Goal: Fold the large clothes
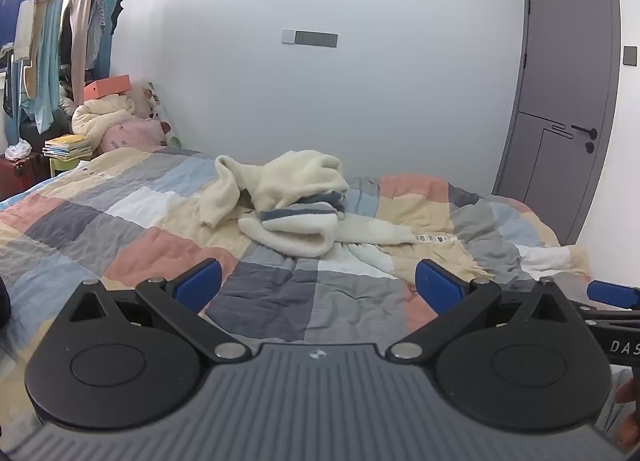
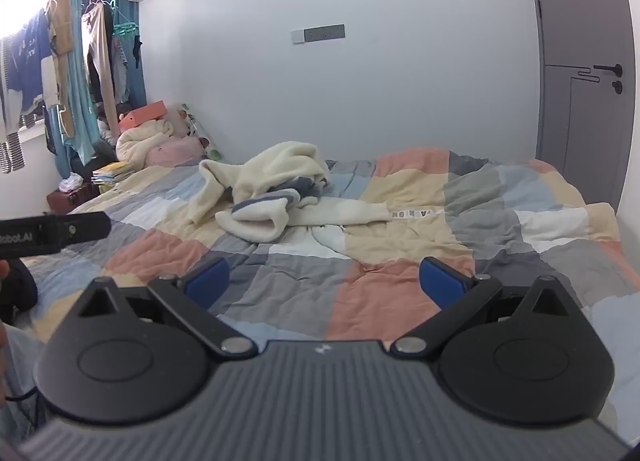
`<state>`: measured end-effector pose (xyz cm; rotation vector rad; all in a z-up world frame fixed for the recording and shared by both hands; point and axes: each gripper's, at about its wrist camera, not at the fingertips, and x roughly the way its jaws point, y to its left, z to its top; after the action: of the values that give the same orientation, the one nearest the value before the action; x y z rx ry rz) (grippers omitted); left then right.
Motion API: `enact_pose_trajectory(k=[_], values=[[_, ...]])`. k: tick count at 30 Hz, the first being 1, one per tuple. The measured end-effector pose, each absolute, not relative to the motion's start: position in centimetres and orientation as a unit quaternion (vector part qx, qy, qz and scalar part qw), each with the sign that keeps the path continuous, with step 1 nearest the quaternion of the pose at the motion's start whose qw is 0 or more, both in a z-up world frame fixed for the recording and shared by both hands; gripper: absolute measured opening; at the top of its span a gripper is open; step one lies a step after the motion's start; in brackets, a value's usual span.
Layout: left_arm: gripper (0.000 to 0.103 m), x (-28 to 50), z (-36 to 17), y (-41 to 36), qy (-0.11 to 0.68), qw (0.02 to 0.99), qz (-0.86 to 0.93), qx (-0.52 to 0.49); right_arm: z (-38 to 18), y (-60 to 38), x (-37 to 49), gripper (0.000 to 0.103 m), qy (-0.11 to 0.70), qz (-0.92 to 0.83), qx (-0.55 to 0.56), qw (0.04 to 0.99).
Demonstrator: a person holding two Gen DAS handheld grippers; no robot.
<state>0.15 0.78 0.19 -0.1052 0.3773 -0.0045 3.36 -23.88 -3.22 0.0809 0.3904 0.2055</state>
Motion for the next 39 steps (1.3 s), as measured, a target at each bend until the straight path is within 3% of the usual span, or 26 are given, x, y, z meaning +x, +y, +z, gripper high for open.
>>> enact_pose_trajectory(k=[39], values=[[0.103, -0.02, 0.21, -0.12, 0.186, 0.982, 0.003, -0.038, -3.3, -23.94, 3.5, 0.103, 0.209, 0.101, 0.035, 0.972]])
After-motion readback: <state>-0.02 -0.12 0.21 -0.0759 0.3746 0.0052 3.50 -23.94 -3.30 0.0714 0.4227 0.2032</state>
